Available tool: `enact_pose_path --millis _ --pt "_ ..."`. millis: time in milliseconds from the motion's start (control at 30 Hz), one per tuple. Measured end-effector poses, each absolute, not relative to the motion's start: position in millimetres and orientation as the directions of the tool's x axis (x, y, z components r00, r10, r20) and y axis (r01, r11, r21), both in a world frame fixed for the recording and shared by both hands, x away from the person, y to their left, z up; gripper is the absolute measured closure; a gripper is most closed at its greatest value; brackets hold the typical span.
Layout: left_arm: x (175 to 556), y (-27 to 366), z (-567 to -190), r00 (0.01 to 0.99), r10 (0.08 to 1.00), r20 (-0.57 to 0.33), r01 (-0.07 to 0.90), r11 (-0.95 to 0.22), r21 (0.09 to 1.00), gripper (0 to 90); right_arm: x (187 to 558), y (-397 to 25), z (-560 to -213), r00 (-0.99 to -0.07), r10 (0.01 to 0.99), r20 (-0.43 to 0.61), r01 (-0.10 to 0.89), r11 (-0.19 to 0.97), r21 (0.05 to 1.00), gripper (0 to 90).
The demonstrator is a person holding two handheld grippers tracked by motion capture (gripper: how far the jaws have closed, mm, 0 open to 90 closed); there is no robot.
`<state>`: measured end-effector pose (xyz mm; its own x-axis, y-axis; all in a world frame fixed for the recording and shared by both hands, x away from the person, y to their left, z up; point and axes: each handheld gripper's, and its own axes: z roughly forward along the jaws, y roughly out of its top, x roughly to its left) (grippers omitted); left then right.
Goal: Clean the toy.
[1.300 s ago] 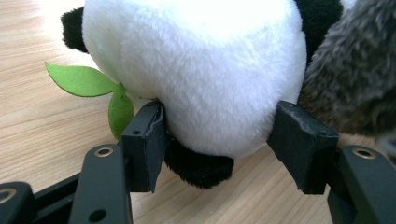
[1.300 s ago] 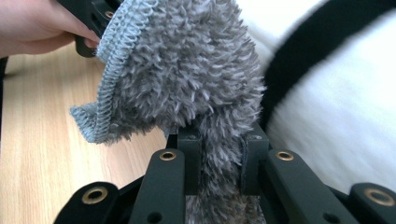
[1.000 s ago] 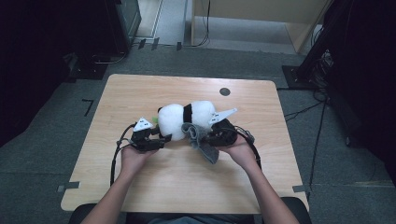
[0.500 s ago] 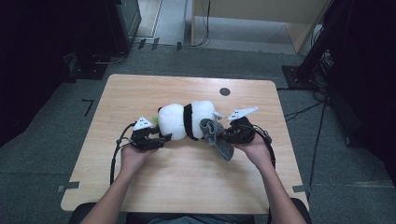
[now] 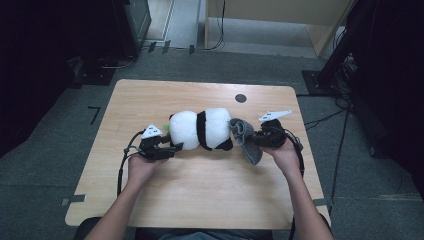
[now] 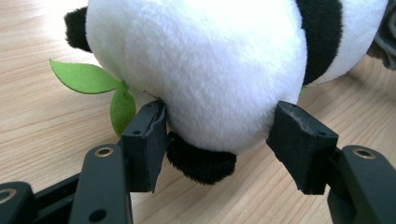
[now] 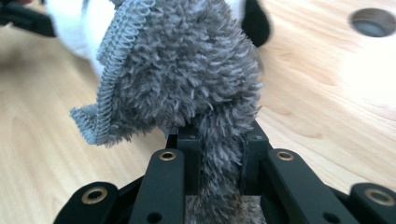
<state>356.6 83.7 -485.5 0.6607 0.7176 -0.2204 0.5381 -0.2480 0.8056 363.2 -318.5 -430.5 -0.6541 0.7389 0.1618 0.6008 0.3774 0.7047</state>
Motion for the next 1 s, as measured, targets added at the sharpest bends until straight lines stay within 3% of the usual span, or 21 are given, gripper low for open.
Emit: enact_pose_path --millis 400,1000 --pt "357 84 -486 0.661 0.719 -0.215 0.535 -0.251 0.806 37.2 383 -342 -432 -0.565 0.814 0.136 0.626 0.315 0.714 76.4" --pt "359 84 -486 0.661 0.719 -0.215 0.534 -0.25 0.807 36.9 408 -357 -460 -0.461 0.877 0.136 0.658 0.235 0.716 76.3"
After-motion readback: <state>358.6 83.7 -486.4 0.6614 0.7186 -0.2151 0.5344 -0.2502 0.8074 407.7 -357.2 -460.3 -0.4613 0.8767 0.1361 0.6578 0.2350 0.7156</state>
